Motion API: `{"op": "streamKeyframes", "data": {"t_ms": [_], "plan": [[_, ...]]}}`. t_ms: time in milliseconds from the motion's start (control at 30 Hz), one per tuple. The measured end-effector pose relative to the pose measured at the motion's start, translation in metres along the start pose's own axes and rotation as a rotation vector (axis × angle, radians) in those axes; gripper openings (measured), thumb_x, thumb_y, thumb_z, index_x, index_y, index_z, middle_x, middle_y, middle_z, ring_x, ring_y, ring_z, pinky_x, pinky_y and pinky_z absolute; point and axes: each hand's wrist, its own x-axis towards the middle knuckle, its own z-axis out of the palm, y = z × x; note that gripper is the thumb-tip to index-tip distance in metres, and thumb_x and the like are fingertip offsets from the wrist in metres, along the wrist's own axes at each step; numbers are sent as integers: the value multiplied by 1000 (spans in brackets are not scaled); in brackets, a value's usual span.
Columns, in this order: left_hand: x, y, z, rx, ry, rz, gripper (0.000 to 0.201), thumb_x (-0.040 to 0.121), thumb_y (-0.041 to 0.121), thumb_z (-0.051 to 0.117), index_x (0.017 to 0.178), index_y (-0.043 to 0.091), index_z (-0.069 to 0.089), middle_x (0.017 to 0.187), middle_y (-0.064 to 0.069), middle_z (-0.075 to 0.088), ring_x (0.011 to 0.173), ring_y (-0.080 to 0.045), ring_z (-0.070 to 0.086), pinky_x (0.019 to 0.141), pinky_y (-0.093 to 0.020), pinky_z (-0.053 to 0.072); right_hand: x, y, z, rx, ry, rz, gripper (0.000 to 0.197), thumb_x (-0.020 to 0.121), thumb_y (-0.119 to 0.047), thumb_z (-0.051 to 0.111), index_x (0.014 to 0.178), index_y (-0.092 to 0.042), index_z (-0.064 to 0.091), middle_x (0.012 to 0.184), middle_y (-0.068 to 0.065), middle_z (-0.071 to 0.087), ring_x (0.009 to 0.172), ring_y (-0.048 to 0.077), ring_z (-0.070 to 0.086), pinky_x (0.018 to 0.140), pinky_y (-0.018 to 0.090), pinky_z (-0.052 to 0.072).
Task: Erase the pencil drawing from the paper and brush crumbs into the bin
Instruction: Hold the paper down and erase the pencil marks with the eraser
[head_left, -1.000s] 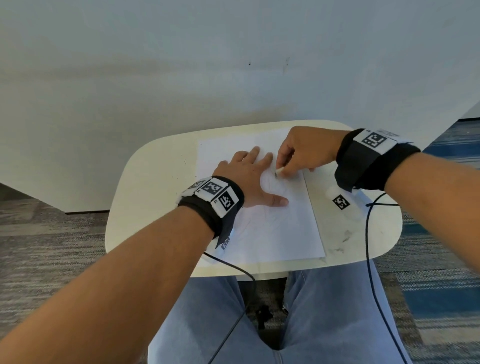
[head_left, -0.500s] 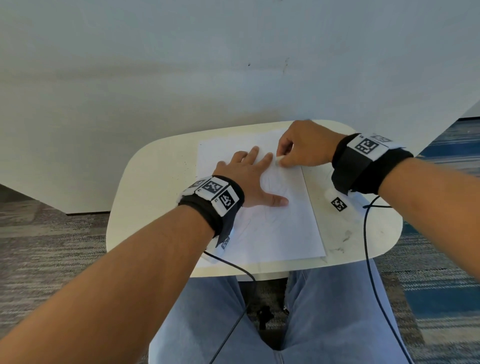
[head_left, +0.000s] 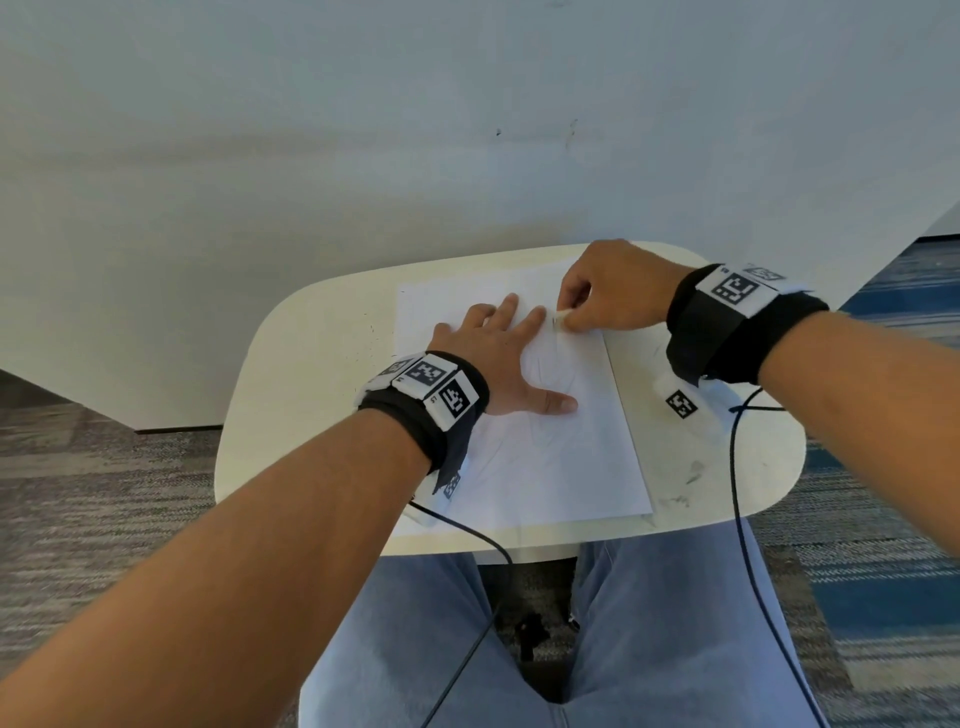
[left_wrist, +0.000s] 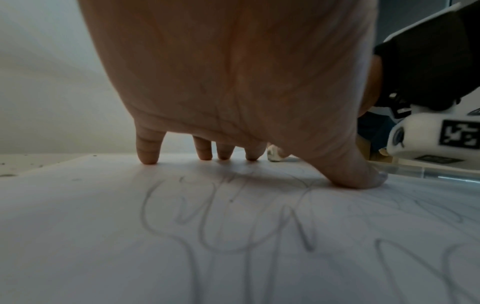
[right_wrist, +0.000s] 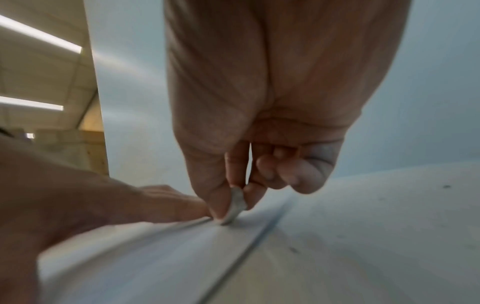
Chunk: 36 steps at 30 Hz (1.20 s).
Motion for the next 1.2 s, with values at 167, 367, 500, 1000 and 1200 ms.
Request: {"op": "streamKeyframes", "data": {"t_ms": [167, 367, 500, 1000, 1200], "plan": [[-2, 1, -2, -4, -10, 5, 119, 64, 93, 46, 155, 38, -7, 165, 4, -10, 151, -21, -1, 115, -57, 19, -7, -4, -2, 53, -190, -14, 10, 85, -29, 71, 86, -19, 74, 76, -5, 69, 52, 9, 61, 59, 23, 52], [-9, 16, -6, 61, 55, 52, 107, 78, 82, 49, 157, 21, 8, 165, -3, 5, 149, -23, 14, 113, -55, 27, 18, -1, 9, 625, 16, 239, 17, 97, -13, 55, 83, -5, 57, 74, 14, 57, 57, 21, 54, 51, 31, 52], [-19, 50, 6, 71, -4, 195, 93, 91, 73, 34, 157, 22, -6, 165, -3, -11, 152, -20, -3, 117, -58, 11, 23, -1, 9, 701, -43, 276, 20, 100, -9, 49, 80, -7, 51, 74, 11, 51, 58, 18, 47, 53, 30, 45], [-63, -18, 16, 8, -114, -83, 114, 76, 91, 21, 154, 18, -18, 162, -1, -24, 150, -17, -14, 119, -57, -1, 25, 0, 13, 666, -55, 269, 21, 99, -10, 51, 79, -11, 47, 74, 8, 49, 55, 16, 43, 41, 20, 42], [-70, -79, 9, 67, -126, -383, 118, 77, 90, 25, 156, 10, -9, 163, -5, -19, 150, -20, -14, 118, -58, -1, 25, -7, 11, 521, -29, 254, 12, 98, -11, 52, 87, -9, 57, 72, 6, 52, 55, 18, 47, 48, 24, 45]]}}
